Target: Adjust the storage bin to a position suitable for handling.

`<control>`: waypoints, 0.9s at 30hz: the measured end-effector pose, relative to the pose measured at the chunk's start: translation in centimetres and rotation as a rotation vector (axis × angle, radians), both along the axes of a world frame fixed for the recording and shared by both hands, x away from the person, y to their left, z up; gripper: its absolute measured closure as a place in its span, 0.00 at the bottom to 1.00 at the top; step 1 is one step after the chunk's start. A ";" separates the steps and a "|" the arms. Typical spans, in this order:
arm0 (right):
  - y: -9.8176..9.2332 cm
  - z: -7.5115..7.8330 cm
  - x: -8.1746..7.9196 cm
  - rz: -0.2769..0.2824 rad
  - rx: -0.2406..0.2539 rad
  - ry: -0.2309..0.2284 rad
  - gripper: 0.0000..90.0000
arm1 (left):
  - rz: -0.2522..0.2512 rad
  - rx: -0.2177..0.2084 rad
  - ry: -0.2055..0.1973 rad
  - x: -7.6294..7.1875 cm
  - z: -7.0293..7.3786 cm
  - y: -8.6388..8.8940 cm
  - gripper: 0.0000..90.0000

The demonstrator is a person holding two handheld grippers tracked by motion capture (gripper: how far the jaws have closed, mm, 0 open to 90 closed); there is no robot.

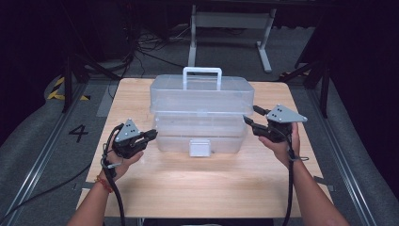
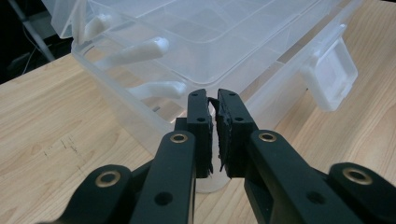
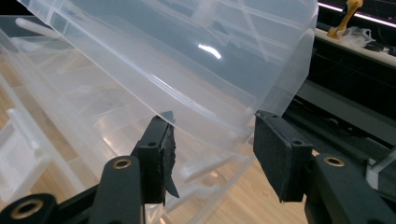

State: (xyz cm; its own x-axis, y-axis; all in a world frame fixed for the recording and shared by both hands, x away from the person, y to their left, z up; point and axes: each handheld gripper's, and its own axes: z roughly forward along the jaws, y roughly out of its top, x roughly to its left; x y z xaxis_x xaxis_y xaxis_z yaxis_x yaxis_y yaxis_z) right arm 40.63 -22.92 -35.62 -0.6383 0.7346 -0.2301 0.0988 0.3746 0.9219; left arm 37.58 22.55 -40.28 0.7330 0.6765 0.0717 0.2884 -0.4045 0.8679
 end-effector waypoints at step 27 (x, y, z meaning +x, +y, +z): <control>1.0 2.7 2.0 -0.127 0.028 -0.034 0.66 | -0.035 0.001 0.007 0.2 -0.2 -0.7 0.84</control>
State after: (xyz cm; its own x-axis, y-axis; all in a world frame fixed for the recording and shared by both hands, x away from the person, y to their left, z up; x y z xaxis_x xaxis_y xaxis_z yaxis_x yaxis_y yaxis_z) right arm 42.62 -21.95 -32.95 -0.5321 0.8153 -0.2282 0.1120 0.3349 0.9356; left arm 37.79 21.82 -40.48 0.7567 0.6502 0.0675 0.2797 -0.4154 0.8656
